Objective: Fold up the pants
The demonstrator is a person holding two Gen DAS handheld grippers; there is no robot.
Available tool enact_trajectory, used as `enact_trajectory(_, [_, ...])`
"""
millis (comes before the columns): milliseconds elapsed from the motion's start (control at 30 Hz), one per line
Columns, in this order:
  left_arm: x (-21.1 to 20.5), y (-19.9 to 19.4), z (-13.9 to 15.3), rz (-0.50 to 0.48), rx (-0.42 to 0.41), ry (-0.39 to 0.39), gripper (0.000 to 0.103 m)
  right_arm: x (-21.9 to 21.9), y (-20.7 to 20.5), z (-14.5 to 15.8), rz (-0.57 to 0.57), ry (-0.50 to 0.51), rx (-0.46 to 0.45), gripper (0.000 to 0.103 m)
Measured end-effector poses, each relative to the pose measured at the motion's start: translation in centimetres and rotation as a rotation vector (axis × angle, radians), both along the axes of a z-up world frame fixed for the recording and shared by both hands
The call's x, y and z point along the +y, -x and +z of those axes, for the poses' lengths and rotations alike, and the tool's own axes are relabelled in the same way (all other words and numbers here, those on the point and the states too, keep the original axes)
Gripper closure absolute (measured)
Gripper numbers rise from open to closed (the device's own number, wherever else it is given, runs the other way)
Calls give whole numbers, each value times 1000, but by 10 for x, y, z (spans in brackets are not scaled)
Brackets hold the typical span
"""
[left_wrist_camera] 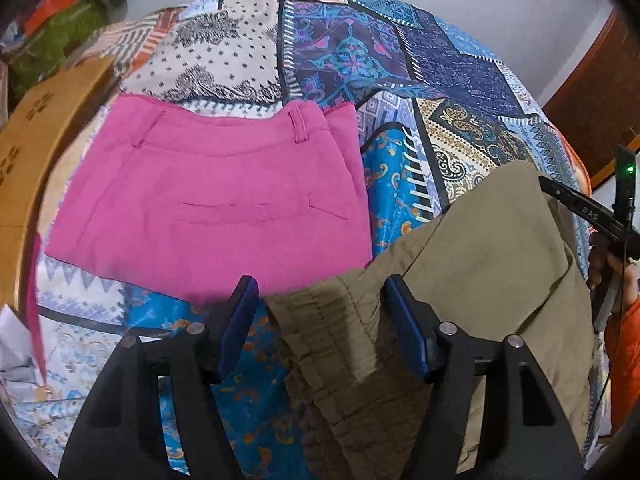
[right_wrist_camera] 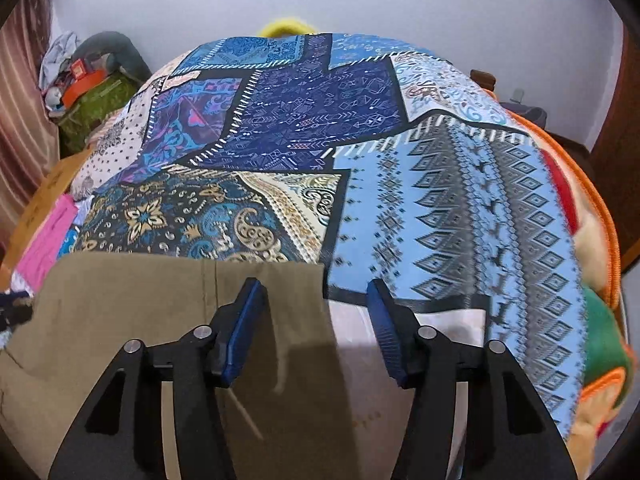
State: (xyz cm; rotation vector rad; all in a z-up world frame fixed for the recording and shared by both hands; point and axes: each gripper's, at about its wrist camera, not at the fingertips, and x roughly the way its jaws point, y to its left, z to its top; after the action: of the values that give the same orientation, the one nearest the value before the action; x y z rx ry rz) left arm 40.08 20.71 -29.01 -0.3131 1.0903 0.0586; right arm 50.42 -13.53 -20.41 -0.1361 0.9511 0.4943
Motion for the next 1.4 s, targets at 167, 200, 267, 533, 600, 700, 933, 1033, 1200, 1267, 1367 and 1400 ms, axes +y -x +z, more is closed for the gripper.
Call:
enact_trajectory(167, [10,2,-4,41,-2,99,48,12,7,4,42,45,-13,86])
enact_trajectory(200, [9,2,-3,42,-6,96,49,15,10,4,52,69,-34,88])
enact_trajectory(267, [5,4,0,31,-19,59,51,18,16,6,47,105,-75,90])
enact_trajectory(533, [1,9,28,31,-76,-78,52,18,34,33,19,174,-228,92])
enact_trajectory(600, [-4,11,43,32,-106,-123,52,16,36,44,13,171,-247,92])
enact_trajectory(700, [-6,17,65,34,-146,-145,52,13,43,64,5,157,-282,92])
enact_trajectory(933, [-25,43,128,12,-263,-209,52,-9,74,118,-18,77,-343,92])
enact_trajectory(1033, [-39,56,154,-6,-308,-254,52,-18,90,141,-35,55,-373,92])
enact_trajectory(1200, [-58,80,192,-34,-376,-289,52,-37,116,173,-59,25,-413,92])
enact_trajectory(1267, [-64,91,201,-46,-393,-299,52,-45,127,183,-65,13,-421,92])
enact_trajectory(1367, [-74,109,207,-66,-407,-323,52,-54,146,194,-67,0,-435,92])
enact_trajectory(1400, [-76,116,207,-72,-408,-326,52,-57,155,196,-65,-5,-437,92])
